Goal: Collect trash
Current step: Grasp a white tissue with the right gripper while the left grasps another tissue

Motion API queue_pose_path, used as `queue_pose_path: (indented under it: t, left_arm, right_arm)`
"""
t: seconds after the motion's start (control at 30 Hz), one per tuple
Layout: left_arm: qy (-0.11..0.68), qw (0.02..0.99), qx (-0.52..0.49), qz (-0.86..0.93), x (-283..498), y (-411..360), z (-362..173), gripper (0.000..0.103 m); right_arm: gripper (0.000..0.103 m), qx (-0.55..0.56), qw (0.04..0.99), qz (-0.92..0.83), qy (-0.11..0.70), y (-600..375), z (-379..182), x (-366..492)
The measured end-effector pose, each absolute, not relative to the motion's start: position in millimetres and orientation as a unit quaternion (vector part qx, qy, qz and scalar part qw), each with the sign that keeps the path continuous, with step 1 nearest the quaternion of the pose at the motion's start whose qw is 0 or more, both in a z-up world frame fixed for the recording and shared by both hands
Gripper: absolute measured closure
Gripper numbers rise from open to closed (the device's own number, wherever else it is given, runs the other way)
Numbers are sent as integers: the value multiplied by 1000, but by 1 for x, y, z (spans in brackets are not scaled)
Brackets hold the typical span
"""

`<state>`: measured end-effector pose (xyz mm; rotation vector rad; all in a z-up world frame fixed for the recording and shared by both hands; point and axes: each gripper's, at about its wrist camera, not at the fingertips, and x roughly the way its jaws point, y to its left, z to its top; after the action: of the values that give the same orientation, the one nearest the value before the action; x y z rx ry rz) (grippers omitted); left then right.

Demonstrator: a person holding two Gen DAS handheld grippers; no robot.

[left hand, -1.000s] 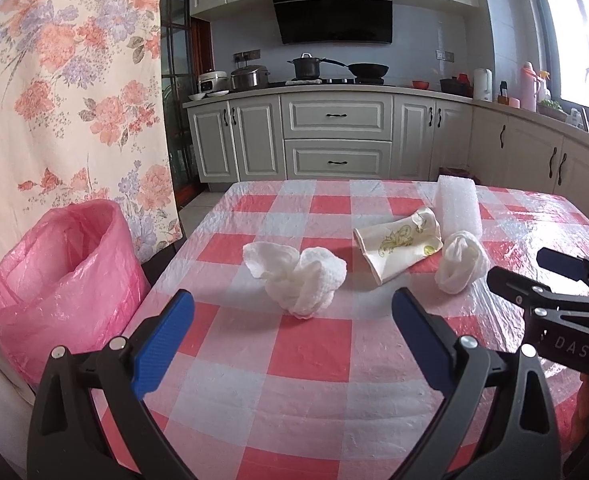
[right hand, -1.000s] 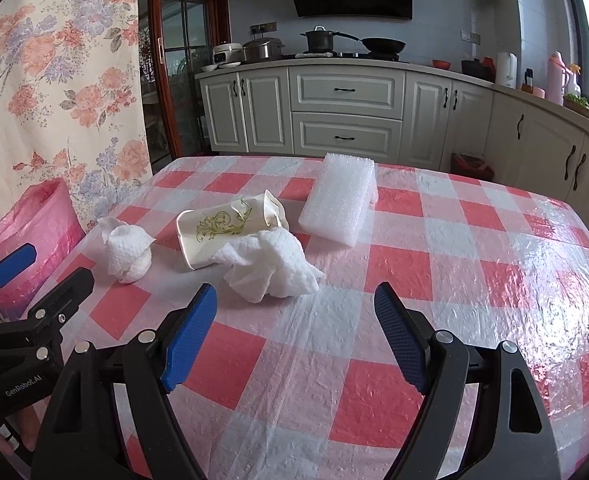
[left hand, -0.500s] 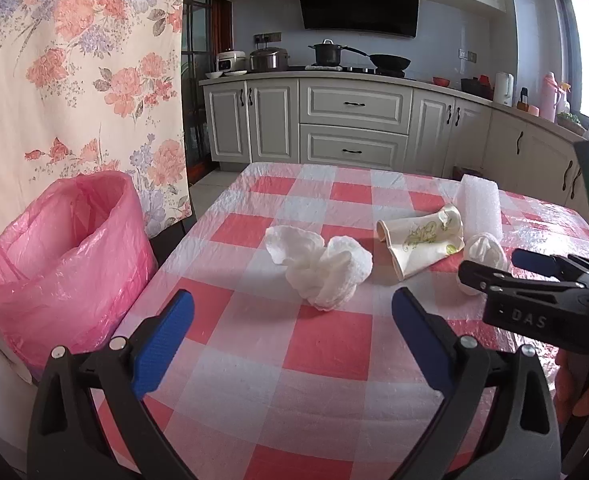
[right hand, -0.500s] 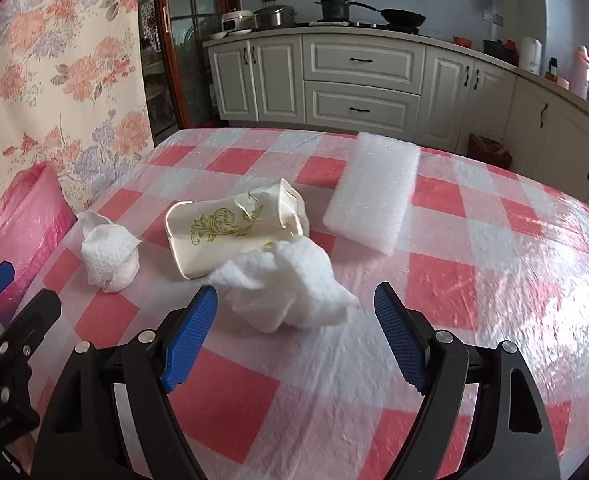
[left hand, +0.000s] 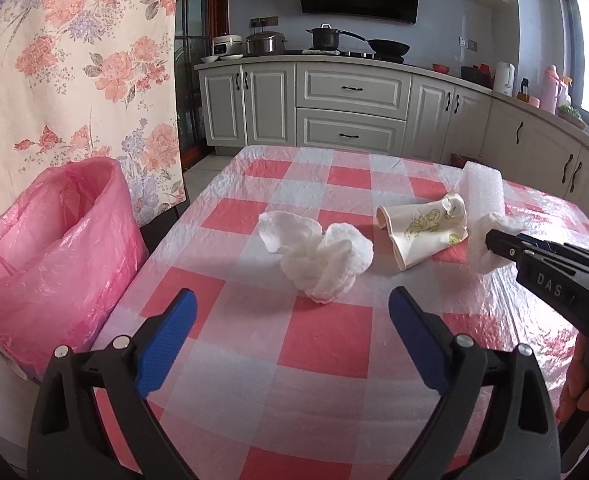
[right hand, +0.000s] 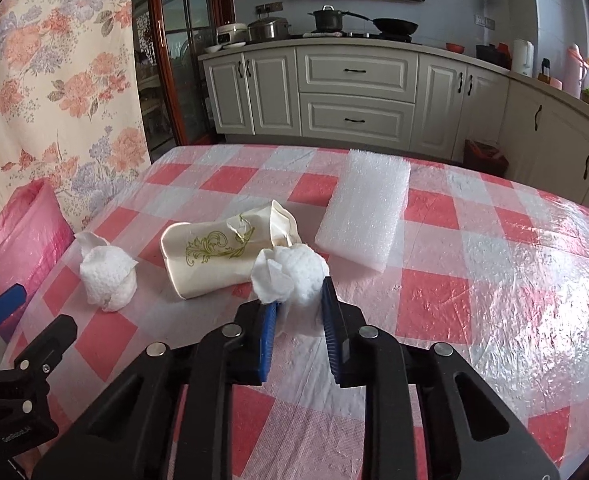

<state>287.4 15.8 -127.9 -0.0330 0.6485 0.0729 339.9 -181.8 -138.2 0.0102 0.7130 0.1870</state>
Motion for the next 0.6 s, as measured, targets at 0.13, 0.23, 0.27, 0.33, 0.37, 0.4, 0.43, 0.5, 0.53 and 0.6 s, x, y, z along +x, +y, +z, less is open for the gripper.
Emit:
queue_pose_path:
  t: [0.13, 0.23, 0.27, 0.33, 0.37, 0.4, 0.43, 0.5, 0.53, 0.6]
  left_arm:
    - [320, 946, -23, 33, 301, 17, -127, 10]
    - [340, 940, -28, 28, 320, 17, -130, 17]
    - [347, 937, -31, 26, 328, 18, -132, 21]
    - [359, 932, -35, 26, 338, 20, -136, 24]
    - [368, 929, -41, 23, 346, 22, -138, 27]
    - [372, 927, -43, 21, 349, 22, -139, 28]
    - [375, 926, -44, 20, 353, 21, -140, 28]
    - [380, 924, -40, 16, 359, 19, -141, 29]
    - [383, 923, -37, 12, 361, 18, -143, 32]
    - [391, 920, -30, 3, 364, 14, -145, 57]
  right_arm:
    - [80, 5, 938, 85, 336, -183, -135, 336]
    - [80, 2, 938, 84, 337, -182, -135, 337]
    - [80, 2, 938, 83, 337, -182, -135, 337]
    - [80, 4, 938, 81, 337, -182, -136, 337]
    - [80, 7, 938, 78, 337, -184, -136, 337]
    - [80, 10, 939, 76, 335, -185, -136, 337]
    - [80, 14, 939, 74, 334, -187, -136, 337]
    - [80, 19, 940, 73, 333, -189, -136, 337]
    - [80, 19, 940, 72, 333, -190, -136, 337]
    - [80, 17, 940, 72, 332, -188, -136, 336]
